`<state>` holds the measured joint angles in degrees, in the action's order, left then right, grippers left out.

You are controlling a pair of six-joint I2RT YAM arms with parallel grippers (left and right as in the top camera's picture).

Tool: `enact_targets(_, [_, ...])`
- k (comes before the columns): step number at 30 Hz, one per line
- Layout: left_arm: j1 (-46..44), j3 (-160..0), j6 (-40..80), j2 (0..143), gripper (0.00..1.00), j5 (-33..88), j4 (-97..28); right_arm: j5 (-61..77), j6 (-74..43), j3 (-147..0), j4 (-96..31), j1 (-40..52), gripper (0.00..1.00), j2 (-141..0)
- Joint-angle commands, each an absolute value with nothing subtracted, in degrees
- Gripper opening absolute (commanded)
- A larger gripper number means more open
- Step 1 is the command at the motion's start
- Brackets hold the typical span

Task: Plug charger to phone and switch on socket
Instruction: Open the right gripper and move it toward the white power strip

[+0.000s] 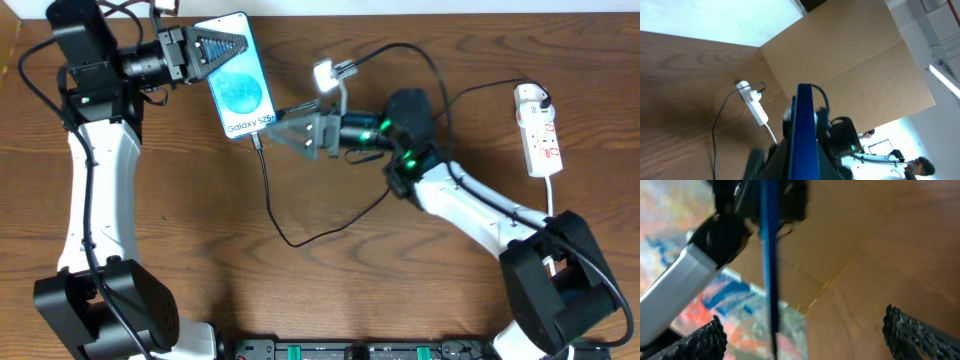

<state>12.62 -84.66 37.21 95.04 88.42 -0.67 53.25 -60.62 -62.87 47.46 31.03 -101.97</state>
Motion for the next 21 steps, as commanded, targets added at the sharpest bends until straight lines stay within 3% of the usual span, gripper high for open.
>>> enact_targets(1, [14.5,-84.5,36.5,94.3,0.08,90.1,-1.1,54.6,-60.1,-63.9,45.5,27.7,0.99,-100.9])
enact_targets(5, [15.7,-84.5,36.5,94.3,0.07,90.1,-1.3,54.3,-57.0,-63.9,36.7,24.5,0.99,-100.9])
enact_targets(9, [15.8,-84.5,36.5,94.3,0.07,90.1,-1.3,49.1,-50.8,-63.9,19.5,23.4,0.99,-100.9])
enact_targets(21, [15.8,-84.5,36.4,94.3,0.07,89.3,-1.3,17.3,-41.2,-63.9,-24.5,23.6,0.99,-94.1])
